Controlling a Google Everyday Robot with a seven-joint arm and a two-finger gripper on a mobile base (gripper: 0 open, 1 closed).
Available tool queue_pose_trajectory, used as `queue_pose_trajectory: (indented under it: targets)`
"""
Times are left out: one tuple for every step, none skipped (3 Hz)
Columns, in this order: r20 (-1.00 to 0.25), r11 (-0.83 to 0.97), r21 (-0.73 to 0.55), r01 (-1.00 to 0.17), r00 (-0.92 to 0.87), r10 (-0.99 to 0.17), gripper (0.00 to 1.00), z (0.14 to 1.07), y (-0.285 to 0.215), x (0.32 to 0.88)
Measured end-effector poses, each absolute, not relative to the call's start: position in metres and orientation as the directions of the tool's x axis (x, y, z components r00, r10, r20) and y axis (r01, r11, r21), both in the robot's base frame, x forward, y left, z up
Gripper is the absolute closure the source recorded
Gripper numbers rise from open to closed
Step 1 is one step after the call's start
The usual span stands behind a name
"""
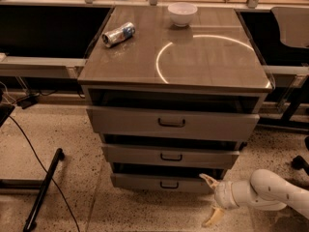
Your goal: Open bottom drawer
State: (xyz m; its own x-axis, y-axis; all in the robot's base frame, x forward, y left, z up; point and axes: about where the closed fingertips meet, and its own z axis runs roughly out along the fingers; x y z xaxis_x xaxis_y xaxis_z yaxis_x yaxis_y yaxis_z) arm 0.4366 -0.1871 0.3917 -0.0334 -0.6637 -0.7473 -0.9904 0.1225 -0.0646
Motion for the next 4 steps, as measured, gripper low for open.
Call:
queue_pose_trajectory:
  targets:
    - [-0.764, 0.143, -0.167, -0.976, 0.036, -0.645, 0.00, 0.373, -0.207, 0.473]
    - [-0.762, 0.118, -0.156, -0.981, 0.044, -0.647, 0.00, 0.375, -0.205, 0.471]
    - [-0.673, 0.162, -0.092, -0.982, -0.059, -0.738, 0.00, 0.319, -0.215, 0.469]
    - [-0.571, 0.233, -0.079, -0.969, -0.147, -0.808, 0.00, 0.268, -0.236, 0.471]
